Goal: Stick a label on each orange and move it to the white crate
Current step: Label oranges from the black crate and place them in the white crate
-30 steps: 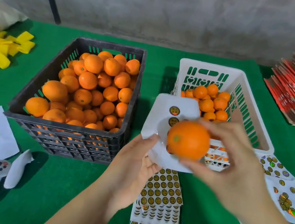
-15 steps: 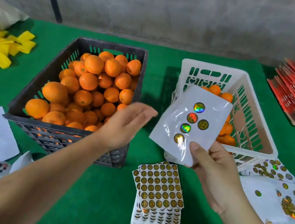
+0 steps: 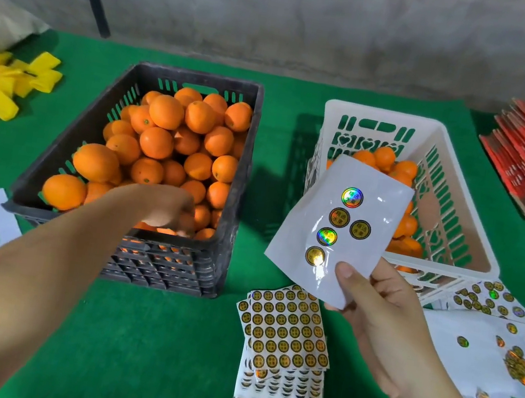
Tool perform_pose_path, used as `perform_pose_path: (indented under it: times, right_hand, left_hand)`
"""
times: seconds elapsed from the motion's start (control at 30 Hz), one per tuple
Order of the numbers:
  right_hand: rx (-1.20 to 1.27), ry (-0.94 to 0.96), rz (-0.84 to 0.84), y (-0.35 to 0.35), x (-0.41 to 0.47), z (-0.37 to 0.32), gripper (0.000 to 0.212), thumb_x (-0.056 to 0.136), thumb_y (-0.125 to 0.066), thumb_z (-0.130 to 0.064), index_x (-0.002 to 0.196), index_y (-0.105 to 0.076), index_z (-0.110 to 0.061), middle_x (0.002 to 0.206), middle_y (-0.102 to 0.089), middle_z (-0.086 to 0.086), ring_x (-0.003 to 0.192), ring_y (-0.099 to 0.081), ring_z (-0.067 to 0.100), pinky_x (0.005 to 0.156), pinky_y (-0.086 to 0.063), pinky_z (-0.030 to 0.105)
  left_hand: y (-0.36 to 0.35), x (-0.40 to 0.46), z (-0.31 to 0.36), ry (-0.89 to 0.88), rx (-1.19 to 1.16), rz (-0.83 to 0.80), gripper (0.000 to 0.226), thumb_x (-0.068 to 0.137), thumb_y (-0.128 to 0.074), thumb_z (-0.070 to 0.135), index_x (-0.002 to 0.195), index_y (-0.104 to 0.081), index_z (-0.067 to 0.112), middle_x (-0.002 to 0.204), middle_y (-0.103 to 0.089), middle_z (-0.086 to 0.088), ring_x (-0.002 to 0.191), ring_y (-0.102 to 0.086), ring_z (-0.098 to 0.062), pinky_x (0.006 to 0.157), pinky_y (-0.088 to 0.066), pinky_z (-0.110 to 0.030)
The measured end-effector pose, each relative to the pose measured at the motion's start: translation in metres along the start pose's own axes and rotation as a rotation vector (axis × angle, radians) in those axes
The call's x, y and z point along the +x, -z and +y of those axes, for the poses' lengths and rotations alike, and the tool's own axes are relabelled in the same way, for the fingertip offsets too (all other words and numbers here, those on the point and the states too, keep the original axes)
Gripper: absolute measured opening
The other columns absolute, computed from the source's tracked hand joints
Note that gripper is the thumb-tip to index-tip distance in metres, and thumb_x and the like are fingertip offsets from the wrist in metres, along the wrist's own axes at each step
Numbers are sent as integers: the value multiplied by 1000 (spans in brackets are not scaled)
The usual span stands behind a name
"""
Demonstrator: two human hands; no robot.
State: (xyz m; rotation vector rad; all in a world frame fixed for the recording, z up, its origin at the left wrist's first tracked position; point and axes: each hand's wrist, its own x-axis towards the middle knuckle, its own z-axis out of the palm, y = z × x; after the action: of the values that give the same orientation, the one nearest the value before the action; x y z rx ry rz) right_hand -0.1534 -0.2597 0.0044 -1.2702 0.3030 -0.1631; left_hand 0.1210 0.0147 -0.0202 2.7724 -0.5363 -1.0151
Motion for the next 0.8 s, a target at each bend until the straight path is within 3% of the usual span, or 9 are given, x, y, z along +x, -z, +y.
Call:
perform_pose_path:
  times: [0.07,0.17,0.23,0.33,0.43,0.53,0.67,0.73,0.8]
  right_hand:
    - [15,2,-13,2,-3,-1,34,94,-66,-19,126,-75,-22,133,-73,10,122,-70,30,94,-60,36]
    - [27,24,-40,2,-6,-5,37,94,-74,-25,130,-73,-20,135,-71,12,125,-69,32,98,-59,40]
    - [25,31,-80,1,-9,-8,51,89,-83,-38,134,-70,-20,137,-70,12,127,-67,32,102,-57,44]
    - [-25,39,-178,1,-12,-12,53,90,-81,-37,139,-66,-23,138,-70,13,128,-66,33,104,-56,43]
    - [-99,61,-267,-2,-13,-16,45,99,-68,-18,142,-62,-27,136,-71,11,125,-69,32,98,-58,37]
    - [-261,117,-153,-4,-17,-14,54,100,-69,-29,148,-48,-41,133,-70,1,121,-68,28,96,-59,38]
    - [-1074,674,216,-12,-28,-14,40,97,-65,-45,135,-57,-33,132,-41,-11,124,-45,19,108,-32,23]
    - [-1114,757,119,-17,-30,-19,33,96,-66,-43,125,-70,-28,125,-50,-14,117,-48,16,103,-33,21]
    - [-937,629,9,-20,-30,-24,24,93,-72,-40,115,-74,-32,110,-64,-20,108,-59,11,94,-41,19]
  left_hand:
    - [16,-28,2,-58,-28,201,58,87,-72,51,138,-55,30,123,-63,-2,97,-63,-16,84,-55,-39]
    - [26,-84,10,-232,-557,536,75,72,-77,68,140,-57,44,126,-66,16,102,-67,-6,78,-52,-20]
    - [13,-118,28,-446,-996,455,83,66,-84,68,139,-62,38,132,-69,13,114,-69,-7,81,-58,-21]
    - [-27,-144,65,-535,-1473,17,113,49,-100,52,146,-55,17,141,-65,-12,125,-66,-27,86,-62,-33]
    - [-61,-151,95,-604,-1515,-233,111,57,-99,44,151,-50,10,148,-55,-27,135,-55,-42,113,-45,-51]
    - [-79,-157,112,-615,-1565,-223,104,62,-97,44,144,-53,-1,145,-53,-33,134,-53,-46,117,-40,-53]
    - [-91,-161,122,-640,-1526,-146,78,67,-92,51,133,-68,16,131,-70,-15,121,-67,-32,98,-55,-37]
    - [-95,-165,126,-684,-1496,-140,70,75,-88,49,134,-67,18,127,-72,-10,118,-68,-27,95,-55,-34]
    - [-97,-168,129,-719,-1471,-142,61,80,-84,49,132,-69,21,124,-73,-5,116,-69,-23,94,-55,-32]
